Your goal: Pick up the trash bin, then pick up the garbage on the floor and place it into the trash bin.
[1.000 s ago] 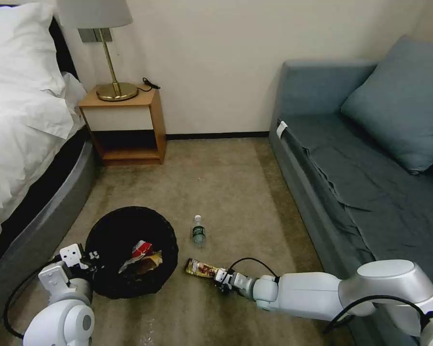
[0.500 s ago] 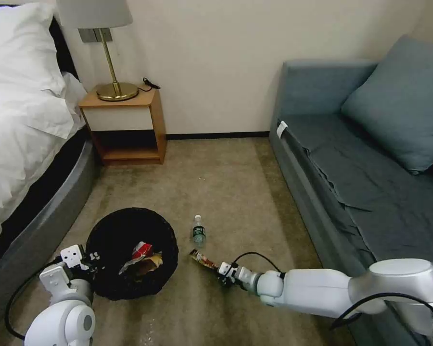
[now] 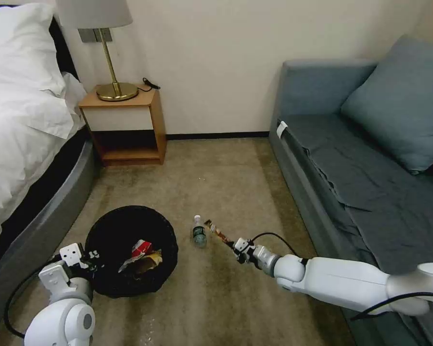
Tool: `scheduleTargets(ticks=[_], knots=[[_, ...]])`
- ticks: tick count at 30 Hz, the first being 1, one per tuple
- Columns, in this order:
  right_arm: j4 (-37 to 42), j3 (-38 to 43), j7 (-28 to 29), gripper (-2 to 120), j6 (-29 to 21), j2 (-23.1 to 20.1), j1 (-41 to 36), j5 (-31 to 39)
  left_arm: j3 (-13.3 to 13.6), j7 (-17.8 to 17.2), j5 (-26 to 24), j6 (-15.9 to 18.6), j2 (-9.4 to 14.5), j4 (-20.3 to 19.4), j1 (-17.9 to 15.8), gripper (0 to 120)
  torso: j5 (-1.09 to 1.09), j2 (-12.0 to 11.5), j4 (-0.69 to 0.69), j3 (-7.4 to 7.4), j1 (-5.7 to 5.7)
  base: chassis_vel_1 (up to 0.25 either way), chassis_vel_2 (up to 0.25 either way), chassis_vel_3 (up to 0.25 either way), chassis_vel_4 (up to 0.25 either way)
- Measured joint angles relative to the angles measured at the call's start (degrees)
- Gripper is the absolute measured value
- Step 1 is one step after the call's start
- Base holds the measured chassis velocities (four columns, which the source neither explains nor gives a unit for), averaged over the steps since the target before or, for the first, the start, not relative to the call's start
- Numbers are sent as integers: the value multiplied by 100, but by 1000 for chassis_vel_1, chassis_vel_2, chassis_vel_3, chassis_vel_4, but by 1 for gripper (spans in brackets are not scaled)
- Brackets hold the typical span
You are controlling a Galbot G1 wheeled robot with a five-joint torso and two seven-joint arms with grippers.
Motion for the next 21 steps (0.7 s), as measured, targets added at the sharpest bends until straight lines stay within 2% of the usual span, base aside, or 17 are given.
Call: scheduleTargets(ticks=[4,5,7,8,10,12,13,16,21], knots=[[652,657,42,0,1,-452,-243,-93,22,-5,61,0,7,82,-2,3,-1,0,-1,0,0,0,0,0,0],[652,657,42,0,1,-452,-243,-93,22,-5,61,0,7,82,-2,3,-1,0,-1,0,0,0,0,0,0],[1479,1370,60,0,-47,-689,-534,64,49,-5,96,-19,27,178,-2,3,-1,0,-1,0,0,0,0,0,0],[1479,1370,60,0,-47,-689,-534,64,49,-5,96,-19,27,178,-2,3,-1,0,-1,0,0,0,0,0,0],[2130,1653,87,0,-133,-725,-592,307,82,-8,103,-24,30,203,-3,3,-2,0,-1,0,0,0,0,0,0],[2650,1727,207,0,-244,-538,-494,546,135,-7,100,-29,19,205,-9,3,-2,0,-1,0,0,0,0,0,0],[2650,1727,207,0,-244,-538,-494,546,135,-7,100,-29,19,205,-9,3,-2,0,-1,0,0,0,0,0,0],[2989,1360,404,0,-346,-86,-84,882,196,-5,94,-29,-7,206,-16,3,-2,0,2,0,0,0,0,0,0],[2913,580,777,0,-369,512,276,1129,207,-5,89,-30,-21,160,-16,3,-2,0,2,0,0,0,0,0,0]])
